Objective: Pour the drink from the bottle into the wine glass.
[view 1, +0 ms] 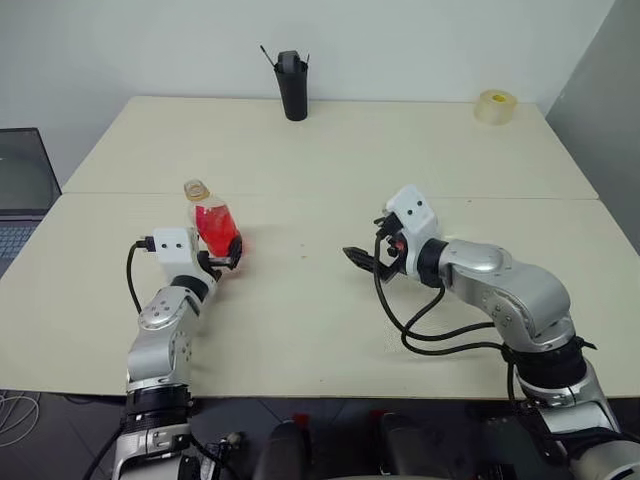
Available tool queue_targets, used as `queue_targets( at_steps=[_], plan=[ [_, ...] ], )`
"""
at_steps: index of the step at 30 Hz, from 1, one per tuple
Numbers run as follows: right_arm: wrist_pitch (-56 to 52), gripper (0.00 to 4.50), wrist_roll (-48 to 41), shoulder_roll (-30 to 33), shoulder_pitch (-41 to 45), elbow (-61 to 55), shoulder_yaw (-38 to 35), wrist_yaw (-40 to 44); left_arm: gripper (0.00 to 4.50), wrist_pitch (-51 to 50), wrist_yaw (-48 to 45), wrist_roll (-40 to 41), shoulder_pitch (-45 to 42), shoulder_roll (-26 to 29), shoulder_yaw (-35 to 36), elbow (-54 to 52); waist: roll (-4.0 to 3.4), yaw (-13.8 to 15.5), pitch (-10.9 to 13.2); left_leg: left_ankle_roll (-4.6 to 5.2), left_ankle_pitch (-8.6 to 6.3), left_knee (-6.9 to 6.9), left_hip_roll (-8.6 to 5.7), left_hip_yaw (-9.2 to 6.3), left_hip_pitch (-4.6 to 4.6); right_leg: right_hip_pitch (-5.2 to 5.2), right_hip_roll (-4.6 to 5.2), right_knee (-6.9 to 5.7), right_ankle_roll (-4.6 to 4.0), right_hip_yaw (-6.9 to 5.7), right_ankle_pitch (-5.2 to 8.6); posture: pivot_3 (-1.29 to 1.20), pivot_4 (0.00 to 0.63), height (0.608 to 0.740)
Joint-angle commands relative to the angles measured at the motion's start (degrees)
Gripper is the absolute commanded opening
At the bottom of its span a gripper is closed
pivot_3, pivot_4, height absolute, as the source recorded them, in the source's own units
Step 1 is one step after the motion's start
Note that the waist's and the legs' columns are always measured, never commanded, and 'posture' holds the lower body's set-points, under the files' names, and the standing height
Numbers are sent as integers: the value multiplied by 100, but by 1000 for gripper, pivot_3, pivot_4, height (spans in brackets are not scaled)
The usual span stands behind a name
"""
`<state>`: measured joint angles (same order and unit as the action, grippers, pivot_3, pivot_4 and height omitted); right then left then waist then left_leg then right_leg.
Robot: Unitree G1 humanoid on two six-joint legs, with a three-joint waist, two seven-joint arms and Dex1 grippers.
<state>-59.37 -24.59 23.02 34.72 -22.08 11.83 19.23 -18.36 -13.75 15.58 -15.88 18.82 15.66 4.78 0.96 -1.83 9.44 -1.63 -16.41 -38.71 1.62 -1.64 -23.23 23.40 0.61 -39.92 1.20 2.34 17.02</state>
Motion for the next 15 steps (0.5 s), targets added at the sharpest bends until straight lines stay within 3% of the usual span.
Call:
queue_targets(
  at_steps=[1, 15],
  plan=[
    [153, 4500, 68, 85, 31, -78, -243, 103, 4491, -108, -35, 69, 130, 120, 93, -361, 0, 1, 0, 0, 0, 0, 0, 0, 0, 0, 0, 0, 0, 0, 0, 0, 150, 740],
    [-23, 4500, -192, 857, -274, -208, -901, 802, 4491, -718, -582, 584, 1593, 333, 292, -1917, 0, 2, 0, 1, -1, 4, 3, 1, 4, -3, 2, 2, 0, 6, 0, 0, 150, 740]
  ],
)
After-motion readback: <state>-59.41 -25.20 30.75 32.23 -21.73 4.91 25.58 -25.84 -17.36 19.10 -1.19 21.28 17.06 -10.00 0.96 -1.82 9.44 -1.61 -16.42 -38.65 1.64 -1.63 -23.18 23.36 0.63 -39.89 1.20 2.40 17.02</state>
